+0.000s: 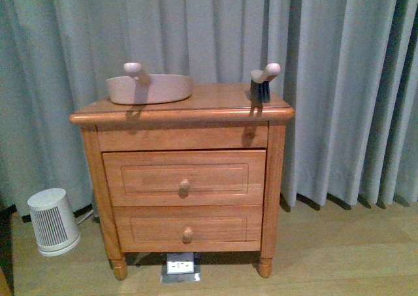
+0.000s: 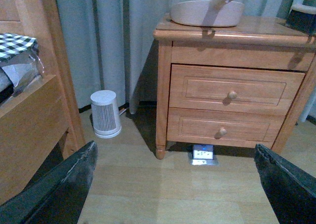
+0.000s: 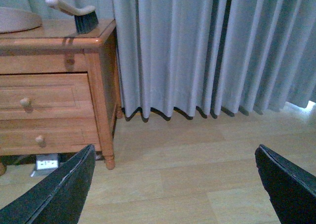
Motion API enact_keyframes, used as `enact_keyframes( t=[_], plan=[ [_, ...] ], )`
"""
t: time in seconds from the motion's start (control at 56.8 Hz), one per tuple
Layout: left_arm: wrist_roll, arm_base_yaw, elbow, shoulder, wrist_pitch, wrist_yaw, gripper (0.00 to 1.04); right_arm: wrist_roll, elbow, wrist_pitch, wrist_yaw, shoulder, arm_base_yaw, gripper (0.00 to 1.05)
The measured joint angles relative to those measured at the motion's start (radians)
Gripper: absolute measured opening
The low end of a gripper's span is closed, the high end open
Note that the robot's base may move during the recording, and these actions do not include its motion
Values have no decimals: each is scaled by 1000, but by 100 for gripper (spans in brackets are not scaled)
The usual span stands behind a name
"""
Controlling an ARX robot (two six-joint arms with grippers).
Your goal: Clean up trash
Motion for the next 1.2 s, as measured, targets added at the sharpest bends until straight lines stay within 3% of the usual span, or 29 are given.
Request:
enact_keyframes(
  t=[1.197],
  plan=[
    [0, 0, 0, 0, 0, 0, 97, 0, 0, 0, 0, 0, 0, 97]
  ],
)
